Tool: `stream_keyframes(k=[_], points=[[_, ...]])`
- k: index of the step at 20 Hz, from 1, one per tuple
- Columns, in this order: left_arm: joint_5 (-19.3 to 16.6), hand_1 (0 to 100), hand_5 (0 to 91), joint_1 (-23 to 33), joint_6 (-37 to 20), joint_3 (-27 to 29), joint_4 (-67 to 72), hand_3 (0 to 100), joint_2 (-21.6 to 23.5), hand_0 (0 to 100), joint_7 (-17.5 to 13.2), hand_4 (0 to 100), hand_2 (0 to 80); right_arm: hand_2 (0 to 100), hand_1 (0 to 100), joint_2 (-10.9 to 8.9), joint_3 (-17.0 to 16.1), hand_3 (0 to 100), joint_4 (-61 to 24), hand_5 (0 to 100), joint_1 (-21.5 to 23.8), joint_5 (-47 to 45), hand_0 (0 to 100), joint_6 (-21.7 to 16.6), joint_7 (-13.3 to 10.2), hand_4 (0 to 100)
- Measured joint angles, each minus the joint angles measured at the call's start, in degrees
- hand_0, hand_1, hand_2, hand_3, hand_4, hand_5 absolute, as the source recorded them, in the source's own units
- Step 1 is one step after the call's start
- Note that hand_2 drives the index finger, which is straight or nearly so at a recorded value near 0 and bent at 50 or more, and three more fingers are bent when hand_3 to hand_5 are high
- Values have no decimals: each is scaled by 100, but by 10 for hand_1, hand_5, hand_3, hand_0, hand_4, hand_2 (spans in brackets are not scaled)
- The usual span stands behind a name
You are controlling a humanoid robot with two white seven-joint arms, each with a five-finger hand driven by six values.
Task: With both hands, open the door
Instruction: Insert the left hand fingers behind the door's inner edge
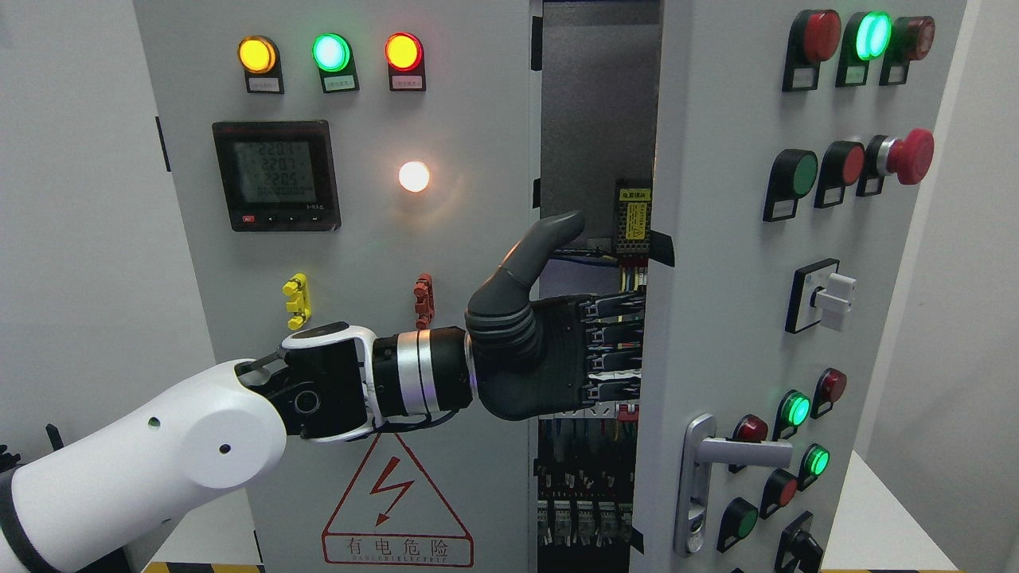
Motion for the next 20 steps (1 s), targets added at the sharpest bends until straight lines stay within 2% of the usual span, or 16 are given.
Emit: stream_keyframes(k=[10,17,20], points=[[-41,0,0,77,42,180,181,0,-397,0,11,42,0,0,0,0,0,0,0,0,0,0,0,0,-21,0],[-158,0,0,99,46,238,292,0,-714,0,30,42,0,0,0,0,0,0,0,0,0,0,0,0,-22,0],[-311,0,0,102,55,254,349,0,-854,0,46,42,0,0,0,0,0,0,0,0,0,0,0,0,-22,0]])
